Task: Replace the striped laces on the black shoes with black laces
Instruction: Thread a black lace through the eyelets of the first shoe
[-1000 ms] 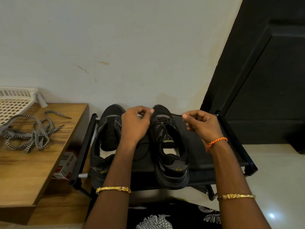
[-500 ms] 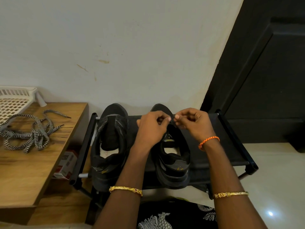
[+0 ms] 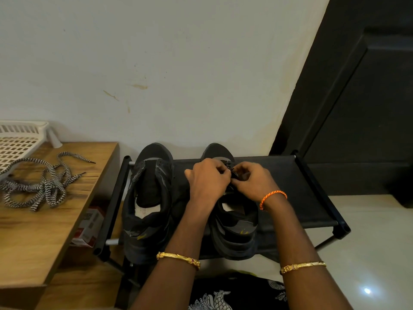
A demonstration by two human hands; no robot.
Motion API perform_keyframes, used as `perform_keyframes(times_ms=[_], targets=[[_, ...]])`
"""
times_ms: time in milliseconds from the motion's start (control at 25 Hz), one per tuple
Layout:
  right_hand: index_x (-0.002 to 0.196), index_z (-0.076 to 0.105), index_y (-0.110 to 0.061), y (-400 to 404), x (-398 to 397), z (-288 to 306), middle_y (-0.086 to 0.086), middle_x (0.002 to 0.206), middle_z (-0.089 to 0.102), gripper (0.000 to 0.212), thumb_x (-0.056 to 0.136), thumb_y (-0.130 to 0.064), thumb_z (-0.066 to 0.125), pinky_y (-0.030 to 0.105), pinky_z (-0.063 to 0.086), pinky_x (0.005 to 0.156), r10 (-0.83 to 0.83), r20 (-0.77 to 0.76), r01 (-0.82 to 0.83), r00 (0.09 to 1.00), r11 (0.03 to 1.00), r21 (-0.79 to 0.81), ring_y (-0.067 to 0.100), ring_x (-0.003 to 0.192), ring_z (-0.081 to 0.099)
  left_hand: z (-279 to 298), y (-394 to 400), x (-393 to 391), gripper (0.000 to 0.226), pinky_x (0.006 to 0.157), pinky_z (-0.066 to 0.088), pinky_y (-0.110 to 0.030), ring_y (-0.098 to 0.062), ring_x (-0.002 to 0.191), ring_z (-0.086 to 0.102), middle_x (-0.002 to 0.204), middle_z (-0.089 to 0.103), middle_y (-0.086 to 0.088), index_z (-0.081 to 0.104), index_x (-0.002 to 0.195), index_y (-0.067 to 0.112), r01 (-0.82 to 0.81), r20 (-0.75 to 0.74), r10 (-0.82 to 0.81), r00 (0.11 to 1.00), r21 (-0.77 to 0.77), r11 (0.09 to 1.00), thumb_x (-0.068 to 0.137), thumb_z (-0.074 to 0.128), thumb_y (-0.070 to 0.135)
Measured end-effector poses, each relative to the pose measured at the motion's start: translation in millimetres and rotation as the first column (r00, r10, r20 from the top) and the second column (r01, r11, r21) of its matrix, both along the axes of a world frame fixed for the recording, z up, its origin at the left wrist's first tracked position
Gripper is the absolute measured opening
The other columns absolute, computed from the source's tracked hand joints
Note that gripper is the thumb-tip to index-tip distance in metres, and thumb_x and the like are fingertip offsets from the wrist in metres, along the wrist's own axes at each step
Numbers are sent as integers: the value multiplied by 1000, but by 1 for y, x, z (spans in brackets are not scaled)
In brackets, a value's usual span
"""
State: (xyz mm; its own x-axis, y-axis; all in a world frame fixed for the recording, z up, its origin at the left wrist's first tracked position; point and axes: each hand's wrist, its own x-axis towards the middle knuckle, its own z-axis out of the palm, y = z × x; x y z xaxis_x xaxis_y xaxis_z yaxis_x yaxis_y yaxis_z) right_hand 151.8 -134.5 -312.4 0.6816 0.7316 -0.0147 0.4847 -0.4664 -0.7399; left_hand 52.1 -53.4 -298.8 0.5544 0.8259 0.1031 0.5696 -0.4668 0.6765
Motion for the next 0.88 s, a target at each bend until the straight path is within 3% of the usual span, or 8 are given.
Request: perform_keyframes(times_ms=[200,320,400,520,680,880], targets=[[92,71,-20,2,8,0,-3,84,65,9,86,-23,64,34,52,85,-67,6,67,998,998,-2,17,89,62,0,-3,-3,14,89,43,-35,-18,94,63,93,73,3,76,92,26,20,15,-20,1000,25,999,85,64,31],[73,67,-26,1,15,-2,-3,83,67,13,85,-22,66,33,51,83,-171,-167,180,971,983,35,17,90,63,0,-3,-5,13,74,49,-30,-16,87,65,90,74,3,76,91,26,50,30,-50,998,-1,999,84,66,27],[72,68,-22,3,16,-2,2,86,69,14,85,-19,67,34,51,85,-219,-331,249,918,967,53,20,94,64,-1,-2,-2,11,64,45,-26,-15,82,65,88,73,3,76,89,26,61,4,-61,998,-3,998,84,66,26],[74,69,-15,3,16,0,7,87,69,12,86,-14,67,39,51,90,-230,-481,295,846,954,62,23,94,65,-4,-5,3,11,63,46,-26,-16,78,65,84,73,1,76,89,24,91,-2,-91,996,-7,996,85,65,24],[82,70,-12,-2,18,4,4,85,67,8,88,-14,65,27,46,68,-197,-524,276,828,958,77,15,82,61,-9,-8,6,11,66,52,-28,-14,71,65,77,73,-1,76,88,18,95,111,-88,990,-57,994,85,66,21],[90,71,-9,-2,18,4,2,87,67,8,88,-13,64,25,43,64,-184,-530,262,828,962,75,11,81,58,-13,-4,7,10,70,54,-28,-11,75,66,81,73,1,77,85,16,62,199,-36,979,-130,989,85,69,21]])
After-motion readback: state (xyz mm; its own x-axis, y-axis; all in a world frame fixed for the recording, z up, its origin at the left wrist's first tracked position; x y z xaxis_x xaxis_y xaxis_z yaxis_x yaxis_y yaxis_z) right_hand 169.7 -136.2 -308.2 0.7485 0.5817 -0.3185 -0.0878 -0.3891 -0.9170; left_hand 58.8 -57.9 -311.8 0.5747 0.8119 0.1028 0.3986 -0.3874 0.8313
